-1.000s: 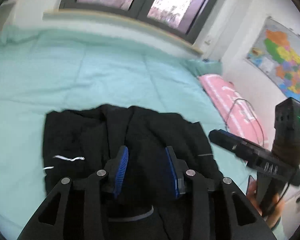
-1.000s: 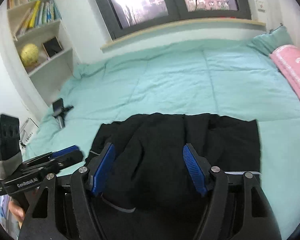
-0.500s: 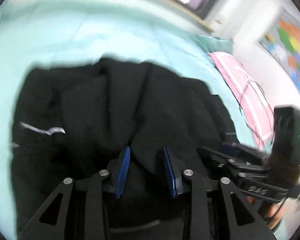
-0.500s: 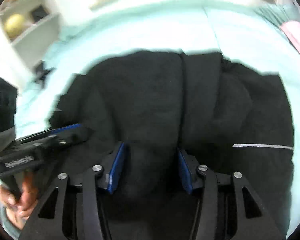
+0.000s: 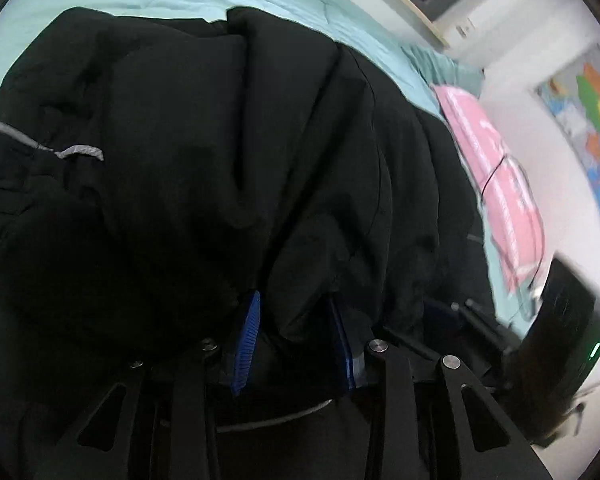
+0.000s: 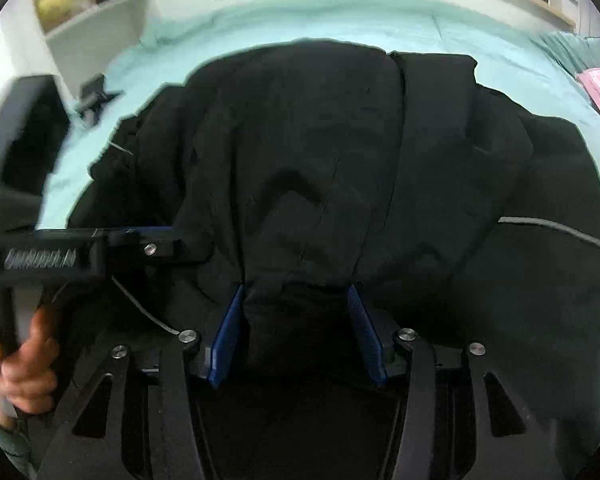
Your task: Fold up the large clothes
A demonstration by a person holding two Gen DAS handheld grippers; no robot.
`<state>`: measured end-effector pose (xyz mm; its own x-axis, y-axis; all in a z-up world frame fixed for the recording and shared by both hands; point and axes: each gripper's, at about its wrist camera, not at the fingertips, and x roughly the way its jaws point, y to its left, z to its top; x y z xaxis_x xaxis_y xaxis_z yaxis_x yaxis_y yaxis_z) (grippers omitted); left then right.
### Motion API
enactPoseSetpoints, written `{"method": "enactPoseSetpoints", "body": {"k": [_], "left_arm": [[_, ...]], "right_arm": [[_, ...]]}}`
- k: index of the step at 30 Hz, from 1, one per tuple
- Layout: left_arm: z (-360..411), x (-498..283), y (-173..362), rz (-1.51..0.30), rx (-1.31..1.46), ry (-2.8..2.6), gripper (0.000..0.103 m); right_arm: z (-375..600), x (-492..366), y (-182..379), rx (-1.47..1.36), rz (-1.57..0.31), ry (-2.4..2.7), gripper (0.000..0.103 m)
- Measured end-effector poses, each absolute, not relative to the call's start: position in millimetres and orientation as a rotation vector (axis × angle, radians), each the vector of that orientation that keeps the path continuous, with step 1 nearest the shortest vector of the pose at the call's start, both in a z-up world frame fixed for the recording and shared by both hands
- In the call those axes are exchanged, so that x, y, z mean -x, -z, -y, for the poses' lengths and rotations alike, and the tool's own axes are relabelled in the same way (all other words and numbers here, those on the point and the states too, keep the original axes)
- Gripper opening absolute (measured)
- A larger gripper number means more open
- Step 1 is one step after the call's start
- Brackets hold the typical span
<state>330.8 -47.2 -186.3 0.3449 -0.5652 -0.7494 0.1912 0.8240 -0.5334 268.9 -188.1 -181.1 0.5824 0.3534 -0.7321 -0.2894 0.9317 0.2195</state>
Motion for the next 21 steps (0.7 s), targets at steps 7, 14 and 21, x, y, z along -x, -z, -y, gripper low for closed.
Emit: {"method": "enactPoseSetpoints", "body": {"k": [7, 14, 21], "left_arm": [[63.1, -322.9, 178.6, -1.076, 0.291, 0.475, 0.036], [48.1, -273.5, 126.2, -1.017, 0.211, 0.479, 0.036], [-14.3, -190.4, 108.8, -0.942, 0.244, 0.425, 0.042]], "right_arm": [[192.6, -258.5, 184.5, -0.070, -0.856, -0.344, 0.059], [215.8, -205.6, 170.9, -0.255, -0.904, -0.403, 0.068], [259.6, -118.8, 149.9, -0.315, -0.812, -0.366, 0.069]]}}
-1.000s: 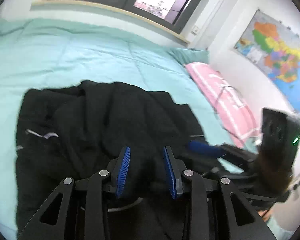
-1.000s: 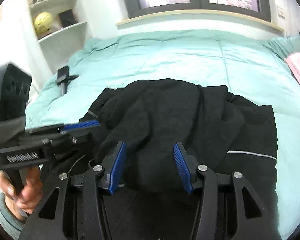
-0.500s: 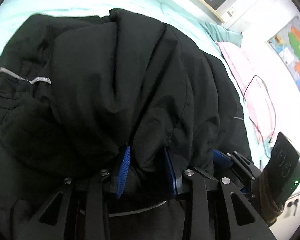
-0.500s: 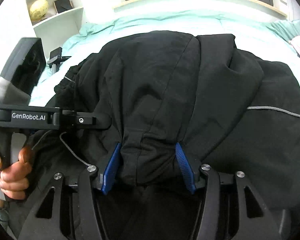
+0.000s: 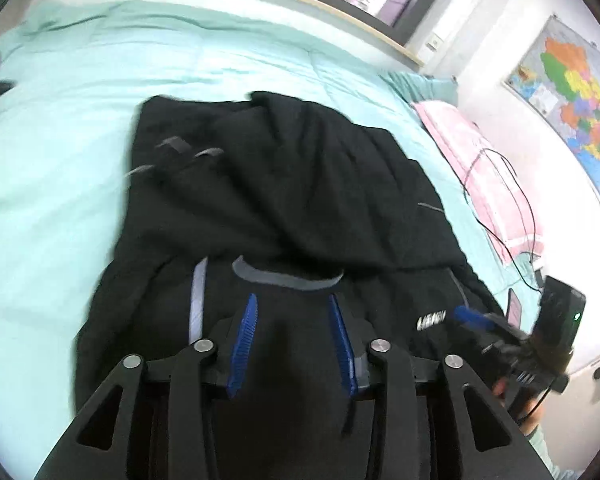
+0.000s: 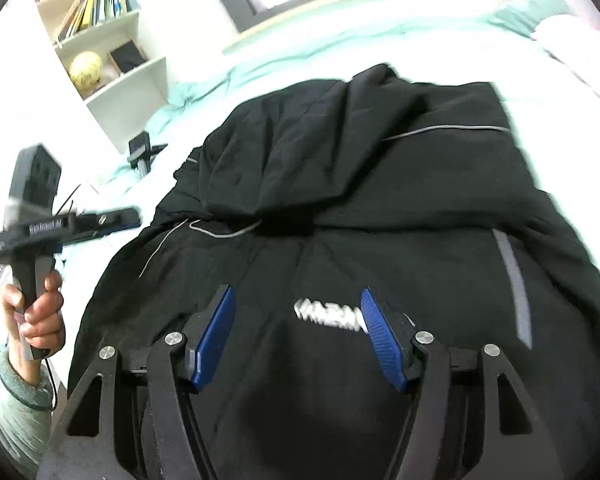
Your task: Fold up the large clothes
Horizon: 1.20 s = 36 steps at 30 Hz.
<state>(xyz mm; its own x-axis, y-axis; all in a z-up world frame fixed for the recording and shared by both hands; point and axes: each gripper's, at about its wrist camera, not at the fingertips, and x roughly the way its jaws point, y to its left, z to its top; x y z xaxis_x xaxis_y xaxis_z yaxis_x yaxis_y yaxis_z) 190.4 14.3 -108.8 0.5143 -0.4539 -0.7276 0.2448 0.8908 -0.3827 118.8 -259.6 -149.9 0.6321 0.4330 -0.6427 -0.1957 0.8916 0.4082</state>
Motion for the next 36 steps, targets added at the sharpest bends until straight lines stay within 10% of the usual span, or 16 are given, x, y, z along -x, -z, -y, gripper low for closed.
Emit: {"method": "enactPoseSetpoints", "body": {"k": [36], "left_arm": [[-149.1, -96.0, 184.7, -1.025, 0.517, 0.437, 0.045]], "right_arm": [[400.7, -17.7, 142.8, -0.374, -0.913, 0.024, 0.067]]}}
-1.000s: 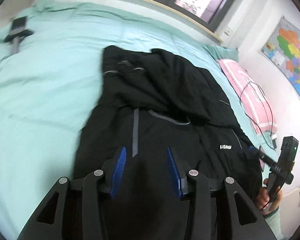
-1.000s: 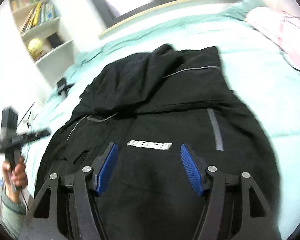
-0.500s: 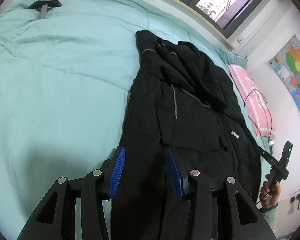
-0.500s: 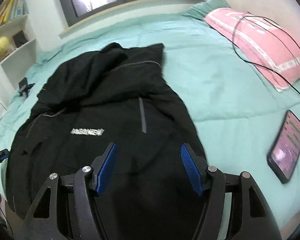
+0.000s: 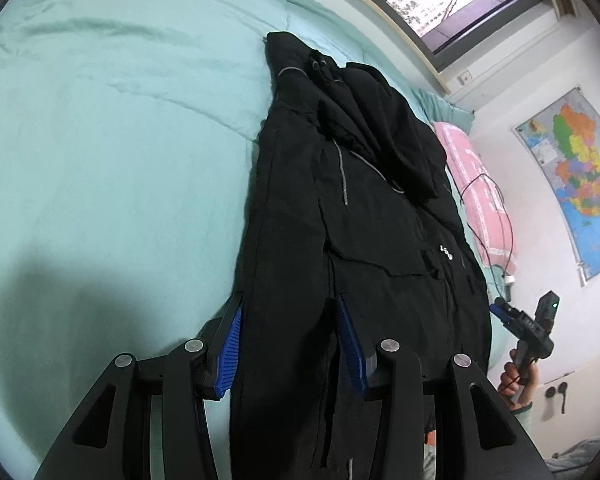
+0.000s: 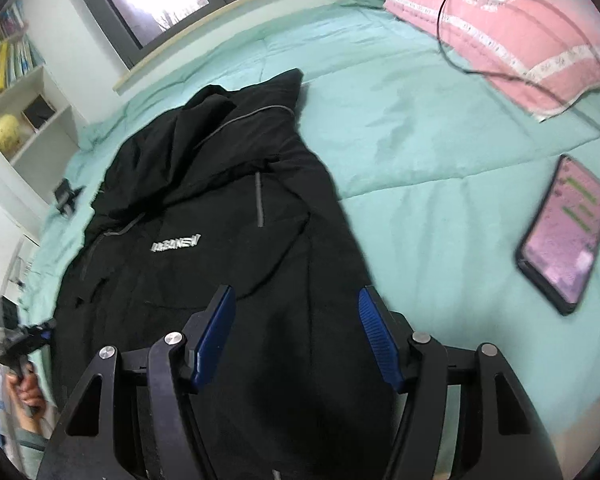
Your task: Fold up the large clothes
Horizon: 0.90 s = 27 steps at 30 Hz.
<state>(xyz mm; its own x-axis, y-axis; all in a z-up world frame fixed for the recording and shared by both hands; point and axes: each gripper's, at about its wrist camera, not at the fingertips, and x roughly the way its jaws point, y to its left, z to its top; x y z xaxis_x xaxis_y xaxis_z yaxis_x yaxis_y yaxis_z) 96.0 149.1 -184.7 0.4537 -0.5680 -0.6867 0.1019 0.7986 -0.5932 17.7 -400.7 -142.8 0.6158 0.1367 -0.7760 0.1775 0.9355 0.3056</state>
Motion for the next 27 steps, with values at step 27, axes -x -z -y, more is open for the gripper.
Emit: {"method": "enactPoseSetpoints", "body": {"k": [27], "left_arm": [[-111.8, -65.2, 189.2, -1.061, 0.581, 0.632, 0.058]], "right_arm": [[371.9, 13.8, 187.5, -0.452, -1.109, -0.245, 0.048]]}}
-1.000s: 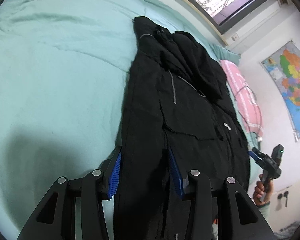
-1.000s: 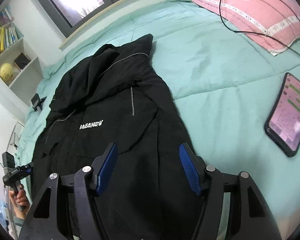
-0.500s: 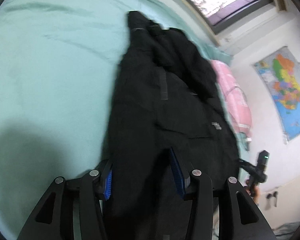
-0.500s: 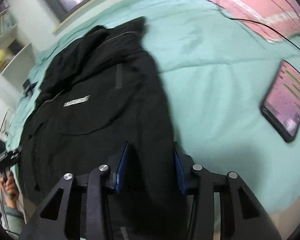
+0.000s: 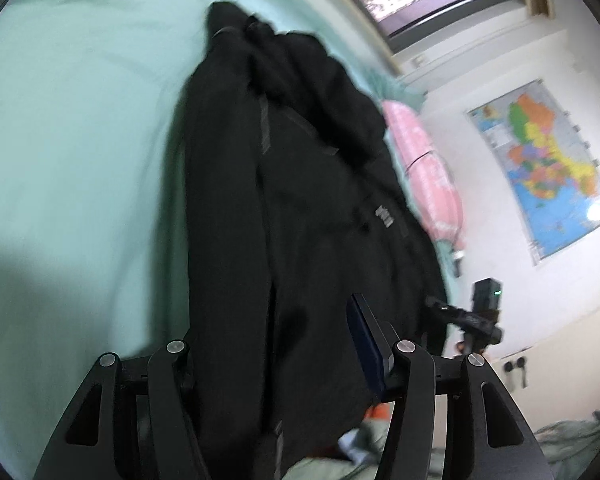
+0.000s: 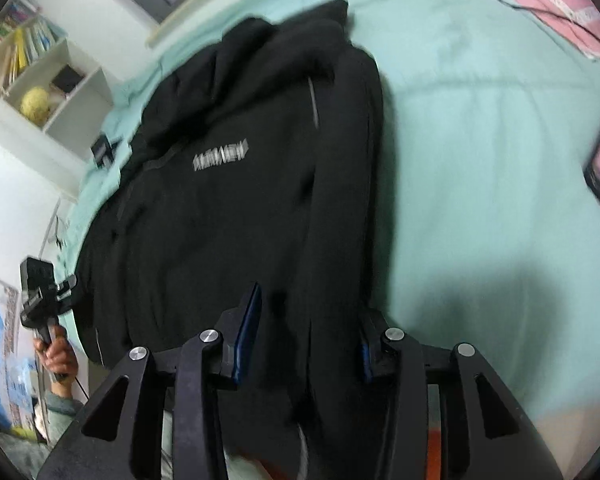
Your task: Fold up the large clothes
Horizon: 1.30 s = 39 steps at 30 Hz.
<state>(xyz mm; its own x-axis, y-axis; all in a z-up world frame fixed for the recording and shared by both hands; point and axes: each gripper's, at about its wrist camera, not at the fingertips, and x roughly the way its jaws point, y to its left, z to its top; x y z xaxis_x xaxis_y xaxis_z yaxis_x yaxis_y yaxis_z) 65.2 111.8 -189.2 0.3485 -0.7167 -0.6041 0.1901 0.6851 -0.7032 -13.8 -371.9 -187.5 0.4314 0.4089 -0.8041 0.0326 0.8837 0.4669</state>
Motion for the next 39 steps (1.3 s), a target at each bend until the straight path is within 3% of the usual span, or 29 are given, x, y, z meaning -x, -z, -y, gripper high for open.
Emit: {"method": "enactPoseSetpoints", "body": {"k": [5, 6, 7, 8, 9, 10, 16, 25, 34, 39], "left_arm": [[-106.7, -40.9, 193.1, -1.058, 0.505, 0.575, 0.057], [-104.8, -39.8, 191.5, -1.050, 0.483, 0.546, 0.047], [-101.3, -38.9, 188.8, -1.044, 0.459, 0.507, 0.021], [-99.0, -38.0, 184.1, -1.035, 0.442, 0.476, 0.012], [-99.7, -37.1, 177.8, -1.018, 0.446, 0.467, 0.011], [-102.0, -35.9, 168.0, -0.991, 0.460, 0.465, 0.010], [-122.4, -44.5, 108.3, -0.833, 0.604, 0.596, 0.010], [-123.1, -123.2, 51.8, -0.668, 0.648, 0.686, 0.011], [-121.6, -254.0, 59.8, -0.622, 0.801, 0.556, 0.011], [-99.6, -330.0, 91.2, -0.700, 0.712, 0.347, 0.012]], "right_arm": [[361.1, 40.3, 201.3, -0.375, -1.148, -0.262, 0.054], [358.3, 41.1, 200.0, -0.373, -1.135, -0.257, 0.053], [353.5, 41.3, 195.8, -0.371, -1.114, -0.256, 0.040], [349.6, 41.7, 188.7, -0.368, -1.085, -0.255, 0.031], [347.4, 42.6, 179.4, -0.361, -1.054, -0.265, 0.022], [345.0, 44.0, 172.1, -0.353, -1.029, -0.270, 0.021], [360.3, 37.7, 103.5, -0.391, -0.825, -0.312, 0.020], [419.9, -41.9, 33.2, -0.528, -0.652, -0.278, 0.020], [433.9, -200.3, 22.1, -0.599, -0.677, -0.182, 0.021], [423.9, -285.1, 70.2, -0.576, -0.755, -0.025, 0.023]]}}
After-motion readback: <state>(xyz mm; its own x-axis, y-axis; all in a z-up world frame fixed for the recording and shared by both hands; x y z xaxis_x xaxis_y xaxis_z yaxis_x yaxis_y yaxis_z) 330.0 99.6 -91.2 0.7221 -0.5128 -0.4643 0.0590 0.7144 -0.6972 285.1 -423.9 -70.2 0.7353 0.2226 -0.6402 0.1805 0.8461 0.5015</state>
